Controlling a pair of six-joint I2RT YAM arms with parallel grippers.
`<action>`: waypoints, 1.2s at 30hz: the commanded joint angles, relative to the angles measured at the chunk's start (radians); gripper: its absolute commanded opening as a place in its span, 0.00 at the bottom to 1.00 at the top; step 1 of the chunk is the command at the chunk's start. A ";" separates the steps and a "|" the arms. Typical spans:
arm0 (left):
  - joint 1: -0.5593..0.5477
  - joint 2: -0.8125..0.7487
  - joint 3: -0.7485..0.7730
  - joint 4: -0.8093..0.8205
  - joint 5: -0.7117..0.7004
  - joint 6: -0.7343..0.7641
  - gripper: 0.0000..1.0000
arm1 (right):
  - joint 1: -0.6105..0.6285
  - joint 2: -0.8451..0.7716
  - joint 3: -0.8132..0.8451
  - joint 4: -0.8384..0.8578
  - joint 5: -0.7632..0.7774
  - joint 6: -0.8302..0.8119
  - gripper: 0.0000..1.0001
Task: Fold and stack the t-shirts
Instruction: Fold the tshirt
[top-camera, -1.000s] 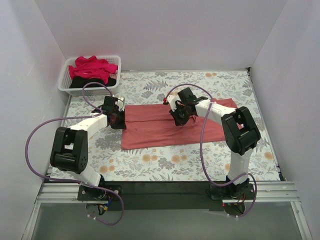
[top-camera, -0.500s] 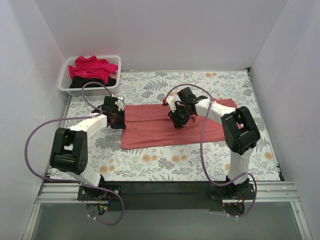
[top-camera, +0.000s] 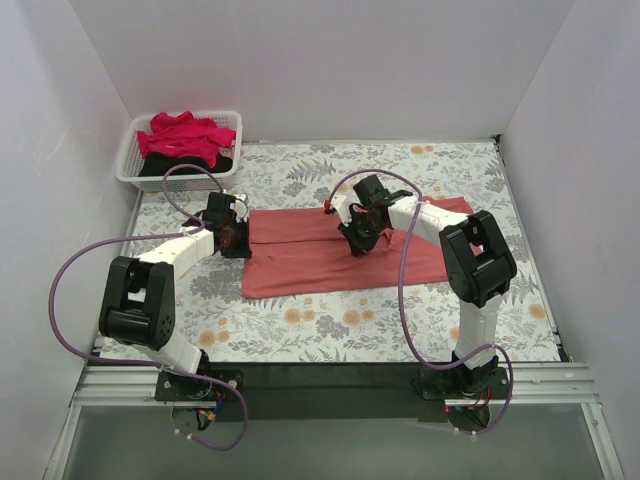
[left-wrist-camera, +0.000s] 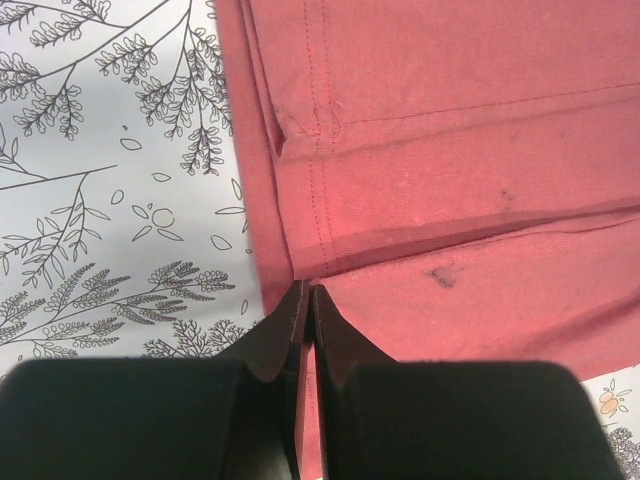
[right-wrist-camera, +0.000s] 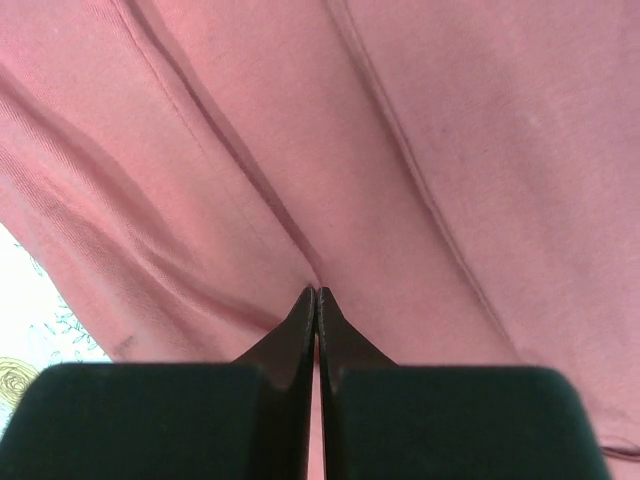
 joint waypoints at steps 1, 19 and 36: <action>-0.001 -0.050 -0.009 -0.008 -0.031 -0.005 0.00 | 0.005 -0.018 0.056 -0.020 0.007 -0.013 0.01; -0.001 -0.031 -0.006 -0.051 -0.096 -0.041 0.00 | 0.004 0.019 0.122 -0.032 0.119 -0.023 0.01; -0.001 0.018 0.020 -0.050 -0.097 -0.058 0.02 | 0.001 -0.258 -0.083 0.106 0.403 0.308 0.49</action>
